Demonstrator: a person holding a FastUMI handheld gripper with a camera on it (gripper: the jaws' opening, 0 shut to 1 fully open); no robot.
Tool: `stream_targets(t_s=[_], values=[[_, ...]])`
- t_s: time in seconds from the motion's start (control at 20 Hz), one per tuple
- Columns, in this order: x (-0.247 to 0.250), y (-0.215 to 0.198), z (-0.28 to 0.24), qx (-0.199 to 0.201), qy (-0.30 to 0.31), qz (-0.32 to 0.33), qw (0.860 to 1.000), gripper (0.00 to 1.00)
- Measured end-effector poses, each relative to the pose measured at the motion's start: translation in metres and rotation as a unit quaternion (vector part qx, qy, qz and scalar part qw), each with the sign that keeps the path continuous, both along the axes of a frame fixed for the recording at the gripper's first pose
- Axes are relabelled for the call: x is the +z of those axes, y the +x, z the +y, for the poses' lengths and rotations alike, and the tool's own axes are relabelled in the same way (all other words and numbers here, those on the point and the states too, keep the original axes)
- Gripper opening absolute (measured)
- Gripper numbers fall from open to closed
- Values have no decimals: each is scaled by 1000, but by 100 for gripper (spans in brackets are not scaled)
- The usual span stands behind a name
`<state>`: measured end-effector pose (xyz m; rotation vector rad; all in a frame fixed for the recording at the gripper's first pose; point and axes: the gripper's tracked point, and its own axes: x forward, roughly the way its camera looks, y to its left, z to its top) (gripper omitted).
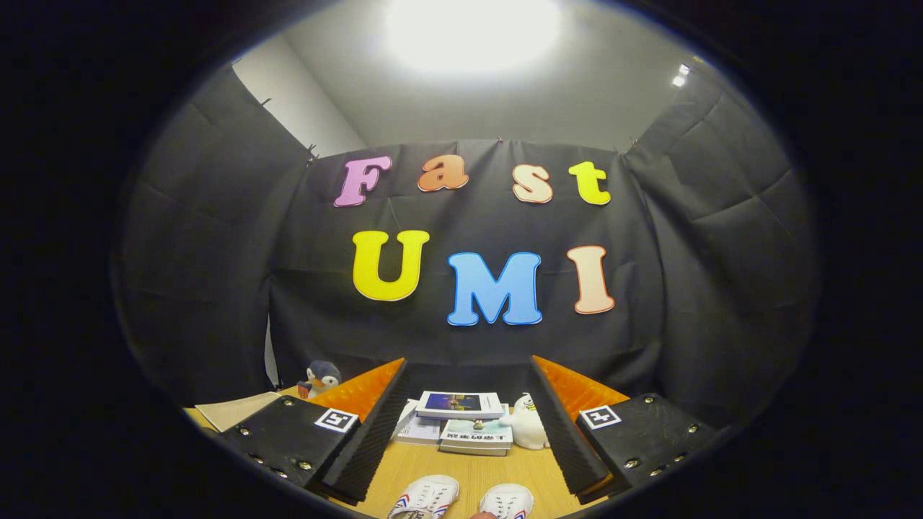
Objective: Open the storage box then place both shoes into the box .Put the left shoe in first, then the right shoe, with the right side of both shoes facing outward in a uniform manner.
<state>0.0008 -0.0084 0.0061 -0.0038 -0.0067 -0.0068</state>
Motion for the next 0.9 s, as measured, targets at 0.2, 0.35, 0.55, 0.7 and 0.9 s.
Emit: stream_targets(t_s=[0.2,0.35,0.55,0.7,0.9], values=[[1,-2,0,-2,0,0,1000,96],[-2,-3,3,-2,0,2,1000,96],[0,-4,8,1,-3,0,1000,96],[-2,-4,16,10,-4,3,1000,96],[-10,-1,28,26,21,13,999,96]])
